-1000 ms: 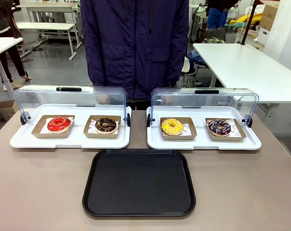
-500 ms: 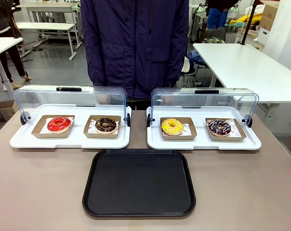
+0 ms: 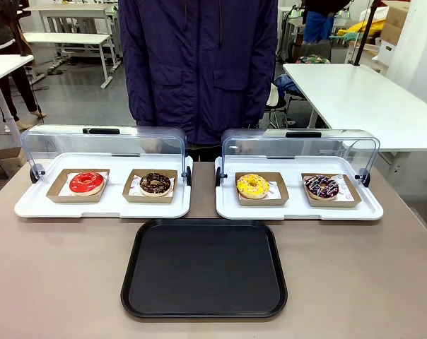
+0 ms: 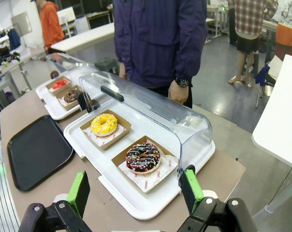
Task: Move the third donut from the left to the tray.
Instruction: Pick up the Paper togo box containing the Donut indicated by the person and place it on the Handle tray.
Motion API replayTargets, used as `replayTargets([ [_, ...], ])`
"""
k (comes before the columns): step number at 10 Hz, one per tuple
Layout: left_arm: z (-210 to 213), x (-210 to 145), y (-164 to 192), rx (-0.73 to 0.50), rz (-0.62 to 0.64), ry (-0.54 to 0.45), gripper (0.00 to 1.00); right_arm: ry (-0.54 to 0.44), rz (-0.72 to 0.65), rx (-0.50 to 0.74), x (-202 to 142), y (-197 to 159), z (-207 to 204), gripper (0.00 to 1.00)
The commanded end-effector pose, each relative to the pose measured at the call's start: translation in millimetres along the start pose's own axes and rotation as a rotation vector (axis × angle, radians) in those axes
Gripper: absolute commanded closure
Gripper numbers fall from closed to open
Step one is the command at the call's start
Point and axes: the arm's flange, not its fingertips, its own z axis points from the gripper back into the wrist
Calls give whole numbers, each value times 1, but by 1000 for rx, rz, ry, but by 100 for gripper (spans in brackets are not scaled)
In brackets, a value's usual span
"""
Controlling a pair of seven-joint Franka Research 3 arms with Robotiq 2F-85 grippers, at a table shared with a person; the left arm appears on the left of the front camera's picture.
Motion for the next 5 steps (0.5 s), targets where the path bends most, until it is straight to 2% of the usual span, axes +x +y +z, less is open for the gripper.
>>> replayTargets([
  [1,0,1,1,-3,-5,-7,0,-23,12,0,2,-2,-1,0],
  [5,0,1,1,-3,-5,-7,0,-23,12,0,2,-2,-1,0],
])
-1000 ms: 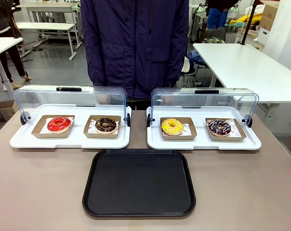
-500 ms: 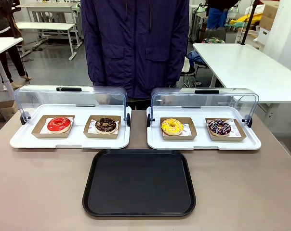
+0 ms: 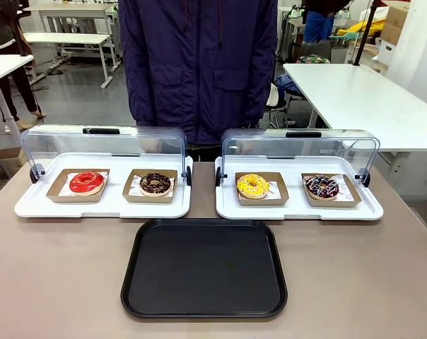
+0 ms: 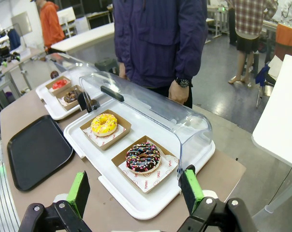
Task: Move the third donut from the left to the tray.
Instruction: Pick up the Paper togo box containing the Donut indicated by the person and place it on the Handle tray.
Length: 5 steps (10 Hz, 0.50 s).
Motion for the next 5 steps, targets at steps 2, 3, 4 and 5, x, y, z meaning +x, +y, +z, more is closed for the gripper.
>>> replayTargets([
  [2,0,1,1,-3,-5,-7,0,-23,12,0,2,-2,-1,0],
  [3,0,1,1,-3,-5,-7,0,-23,12,0,2,-2,-1,0],
  [4,0,1,1,-3,-5,-7,0,-23,12,0,2,-2,-1,0],
  [5,0,1,1,-3,-5,-7,0,-23,12,0,2,-2,-1,0],
])
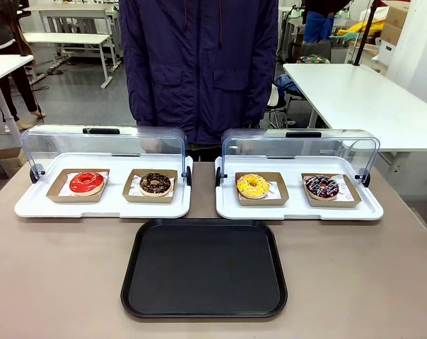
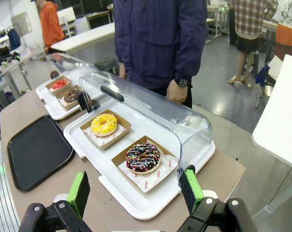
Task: Move the third donut from the left to the tray.
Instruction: Pick up the Paper togo box containing the Donut indicated by the person and place it on the Handle tray.
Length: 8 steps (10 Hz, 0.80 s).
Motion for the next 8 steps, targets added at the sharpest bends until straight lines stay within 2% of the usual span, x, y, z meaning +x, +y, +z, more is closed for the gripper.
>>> replayTargets([
  [1,0,1,1,-3,-5,-7,0,-23,12,0,2,-2,-1,0],
  [8,0,1,1,-3,-5,-7,0,-23,12,0,2,-2,-1,0],
])
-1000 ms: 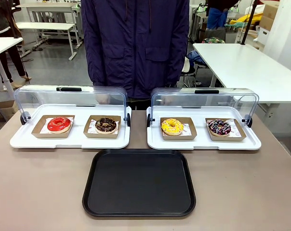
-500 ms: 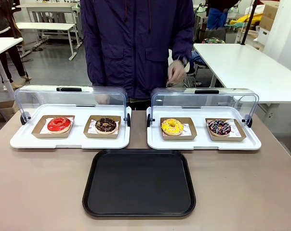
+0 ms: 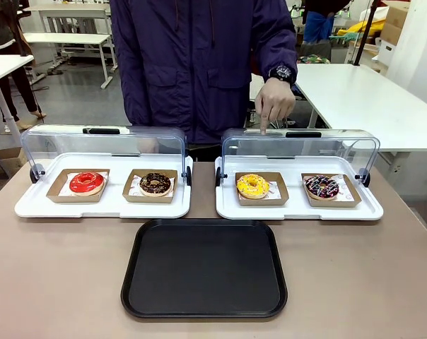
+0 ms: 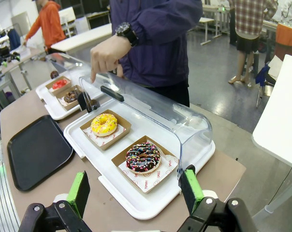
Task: Move the third donut from the left to the tray.
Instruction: Pick up the Paper togo box containing the Donut indicated by the person and place it on the Handle tray.
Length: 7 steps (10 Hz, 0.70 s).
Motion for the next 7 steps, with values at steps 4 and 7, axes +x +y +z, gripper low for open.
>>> replayTargets([
  [4,0,1,1,-3,-5,-7,0,-23,12,0,2,-2,-1,0],
  [7,0,1,1,-3,-5,-7,0,-23,12,0,2,-2,-1,0],
])
